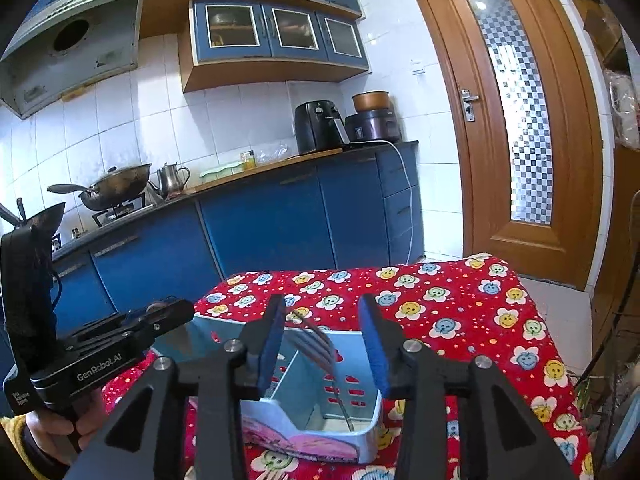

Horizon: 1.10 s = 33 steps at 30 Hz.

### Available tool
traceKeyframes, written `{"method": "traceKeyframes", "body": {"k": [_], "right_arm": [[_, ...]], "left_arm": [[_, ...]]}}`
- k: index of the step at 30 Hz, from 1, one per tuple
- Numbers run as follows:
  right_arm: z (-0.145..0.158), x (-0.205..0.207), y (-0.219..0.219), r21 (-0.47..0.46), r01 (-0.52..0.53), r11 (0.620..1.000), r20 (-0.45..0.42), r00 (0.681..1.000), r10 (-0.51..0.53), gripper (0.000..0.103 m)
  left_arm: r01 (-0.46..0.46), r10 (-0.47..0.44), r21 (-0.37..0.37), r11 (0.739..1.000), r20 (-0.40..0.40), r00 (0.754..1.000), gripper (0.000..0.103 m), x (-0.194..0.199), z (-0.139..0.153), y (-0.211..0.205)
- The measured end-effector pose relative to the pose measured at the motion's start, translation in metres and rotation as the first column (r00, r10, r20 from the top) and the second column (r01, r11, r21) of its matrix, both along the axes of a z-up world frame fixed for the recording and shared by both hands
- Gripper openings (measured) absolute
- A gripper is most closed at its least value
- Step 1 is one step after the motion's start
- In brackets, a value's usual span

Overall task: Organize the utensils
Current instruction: 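Open the left tool dropping the spoon into the box while the right tool releases the fork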

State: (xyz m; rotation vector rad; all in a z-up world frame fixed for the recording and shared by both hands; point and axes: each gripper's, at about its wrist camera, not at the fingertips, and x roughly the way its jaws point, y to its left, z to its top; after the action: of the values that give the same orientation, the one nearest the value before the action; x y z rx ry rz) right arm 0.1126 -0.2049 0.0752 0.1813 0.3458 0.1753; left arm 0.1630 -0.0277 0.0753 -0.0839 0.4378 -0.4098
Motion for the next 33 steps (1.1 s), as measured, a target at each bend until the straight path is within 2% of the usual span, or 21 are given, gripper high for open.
{"method": "traceKeyframes", "body": {"k": [6,9,22,26,28,33], "right_arm": [[0.012,-0.025,0.001,0.035,-0.019,0.999,0.002,1.0,0.019,0.044],[0.017,-0.039,0.006,0.02,-0.02,1.0,-0.001,1.0,0.02,0.044],[0.012,-0.088,0.016,0.016,-0.045,0.999,-0.125,0.991,0.046,0.044],[0.003,-0.097,0.019,-0.009,-0.025,1.0,-0.193,0.981,0.023,0.044],[-0.003,-0.101,0.019,0.004,-0.026,1.0,-0.227,0.973,0.026,0.044],[-0.017,-0.108,0.017,0.018,-0.02,1.0,-0.285,0.958,0.024,0.044]], "left_arm": [[0.011,-0.011,-0.003,1.0,-0.003,1.0,0.025,-0.02,0.012,0.006],[0.021,-0.021,0.008,1.0,-0.008,1.0,0.025,-0.031,0.017,0.009],[0.021,-0.015,0.059,0.998,-0.094,0.995,0.025,-0.084,0.013,0.023],[0.021,-0.011,0.07,0.997,-0.141,0.99,0.026,-0.095,0.007,0.026],[0.028,-0.016,0.069,0.997,-0.163,0.987,0.03,-0.101,0.003,0.027],[0.049,-0.03,0.092,0.995,-0.198,0.98,0.032,-0.113,-0.009,0.026]]}}
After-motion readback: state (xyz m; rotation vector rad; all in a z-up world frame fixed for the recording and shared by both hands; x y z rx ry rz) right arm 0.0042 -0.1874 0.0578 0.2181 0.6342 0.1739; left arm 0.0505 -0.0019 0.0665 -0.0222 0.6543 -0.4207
